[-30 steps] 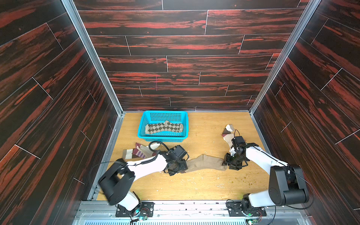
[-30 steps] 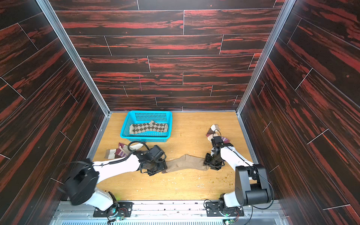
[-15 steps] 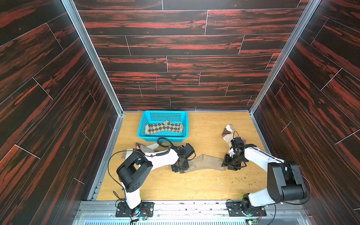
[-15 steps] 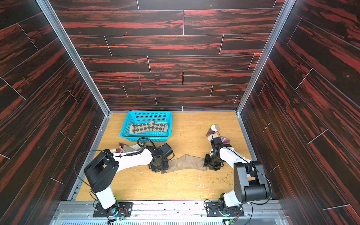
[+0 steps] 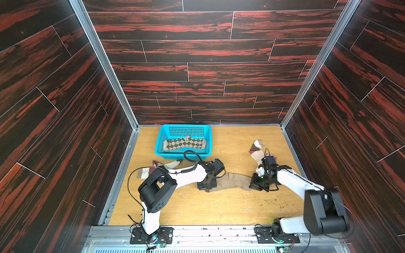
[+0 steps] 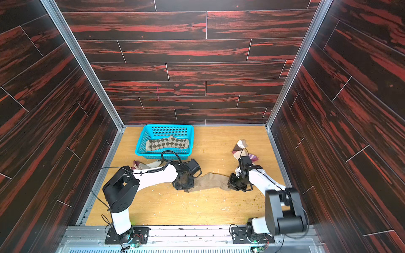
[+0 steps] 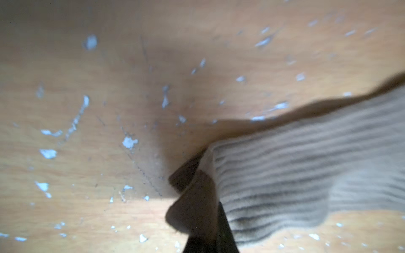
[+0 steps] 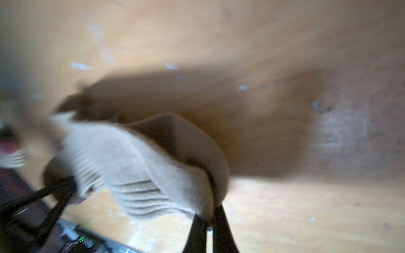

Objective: Place the socks together as a pair
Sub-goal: Pick up a pair of socks from the center of the board, then place a pair of socks in the bin.

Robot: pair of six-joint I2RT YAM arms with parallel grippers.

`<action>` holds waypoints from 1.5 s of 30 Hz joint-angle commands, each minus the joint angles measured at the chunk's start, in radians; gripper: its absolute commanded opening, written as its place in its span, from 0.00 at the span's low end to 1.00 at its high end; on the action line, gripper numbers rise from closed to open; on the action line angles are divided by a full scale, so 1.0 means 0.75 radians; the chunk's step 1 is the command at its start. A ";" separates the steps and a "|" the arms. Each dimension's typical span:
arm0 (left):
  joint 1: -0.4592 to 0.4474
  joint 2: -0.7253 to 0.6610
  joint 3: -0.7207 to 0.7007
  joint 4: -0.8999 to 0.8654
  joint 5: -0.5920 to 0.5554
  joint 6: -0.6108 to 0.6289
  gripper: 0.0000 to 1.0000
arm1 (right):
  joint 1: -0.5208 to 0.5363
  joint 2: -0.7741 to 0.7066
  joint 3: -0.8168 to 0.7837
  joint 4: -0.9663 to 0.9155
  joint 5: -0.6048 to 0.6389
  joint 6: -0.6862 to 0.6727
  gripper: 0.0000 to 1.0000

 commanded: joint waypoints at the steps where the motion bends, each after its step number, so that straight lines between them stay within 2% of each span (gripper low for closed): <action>1: 0.022 -0.104 0.095 -0.086 -0.034 0.078 0.01 | 0.010 -0.103 0.085 -0.052 -0.135 0.016 0.00; 9: 0.188 -0.351 0.186 -0.191 -0.023 0.143 0.01 | 0.066 -0.145 0.399 -0.220 -0.200 0.005 0.00; 13: 0.290 -0.474 0.261 -0.223 -0.100 0.223 0.01 | 0.141 -0.090 0.568 -0.214 -0.247 0.041 0.00; 17: 0.457 -0.528 0.363 -0.295 -0.053 0.289 0.01 | 0.246 0.040 0.785 -0.176 -0.261 0.086 0.00; 22: 0.702 -0.515 0.451 -0.328 -0.009 0.390 0.01 | 0.340 0.295 1.077 -0.125 -0.271 0.116 0.00; 30: 0.992 -0.337 0.634 -0.296 0.066 0.536 0.01 | 0.426 0.832 1.687 -0.125 -0.295 0.129 0.00; 40: 1.153 -0.041 0.781 -0.169 0.139 0.650 0.01 | 0.443 1.540 2.674 -0.405 -0.346 0.225 0.00; 42: 1.168 0.015 0.818 -0.154 0.147 0.668 0.01 | 0.443 1.603 2.728 -0.379 -0.364 0.269 0.00; 45: 1.193 0.092 0.866 -0.141 0.166 0.692 0.01 | 0.447 1.608 2.624 -0.255 -0.379 0.314 0.00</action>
